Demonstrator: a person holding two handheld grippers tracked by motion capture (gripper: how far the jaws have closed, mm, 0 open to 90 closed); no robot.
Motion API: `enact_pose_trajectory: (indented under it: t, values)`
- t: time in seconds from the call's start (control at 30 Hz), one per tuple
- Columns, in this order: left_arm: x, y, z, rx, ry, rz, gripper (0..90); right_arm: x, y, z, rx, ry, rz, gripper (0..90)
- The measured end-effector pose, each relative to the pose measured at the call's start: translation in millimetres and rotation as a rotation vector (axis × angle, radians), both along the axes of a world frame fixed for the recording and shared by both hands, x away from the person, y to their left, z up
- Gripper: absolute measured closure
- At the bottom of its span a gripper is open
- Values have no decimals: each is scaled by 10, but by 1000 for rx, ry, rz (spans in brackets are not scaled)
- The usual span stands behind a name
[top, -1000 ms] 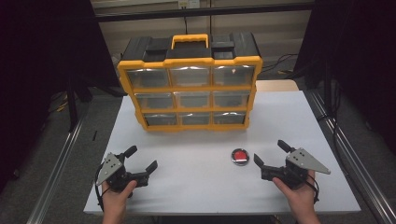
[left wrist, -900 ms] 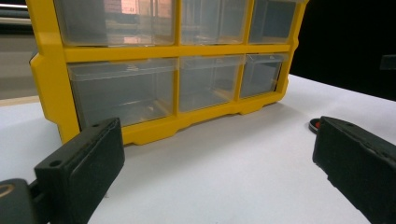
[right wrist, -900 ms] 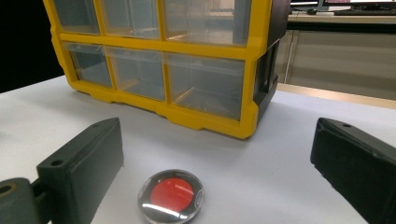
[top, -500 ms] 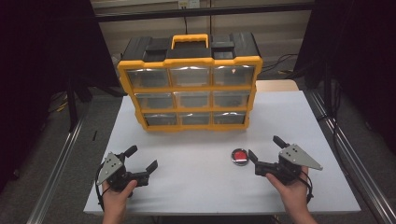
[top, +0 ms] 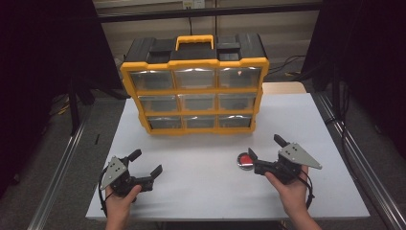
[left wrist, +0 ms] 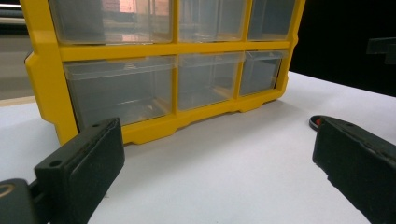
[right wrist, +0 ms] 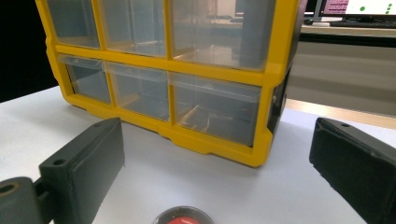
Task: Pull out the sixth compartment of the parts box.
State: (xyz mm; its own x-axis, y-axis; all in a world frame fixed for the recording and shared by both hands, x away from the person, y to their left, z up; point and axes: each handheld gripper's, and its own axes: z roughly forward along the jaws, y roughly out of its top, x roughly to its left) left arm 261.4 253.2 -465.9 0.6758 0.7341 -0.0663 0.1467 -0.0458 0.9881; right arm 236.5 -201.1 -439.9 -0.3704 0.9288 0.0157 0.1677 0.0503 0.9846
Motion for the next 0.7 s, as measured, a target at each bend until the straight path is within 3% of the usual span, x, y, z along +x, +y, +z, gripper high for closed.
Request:
enact_pose_trajectory:
  t: [0.47, 0.53, 0.57, 0.7]
  values:
    - [-4, -7, 3, 5, -6, 6, 23, 99, 107, 37, -4, -13, -34, 31]
    - [-3, 15, 8, 39, -10, -3, 23, 119, 128, 47, -1, -17, -34, 31]
    - [-5, -3, 4, 12, -8, 4, 23, 128, 138, 51, -1, -19, -38, 31]
    - [-5, -3, 3, 7, -9, 4, 23, 162, 170, 67, 3, -24, -43, 32]
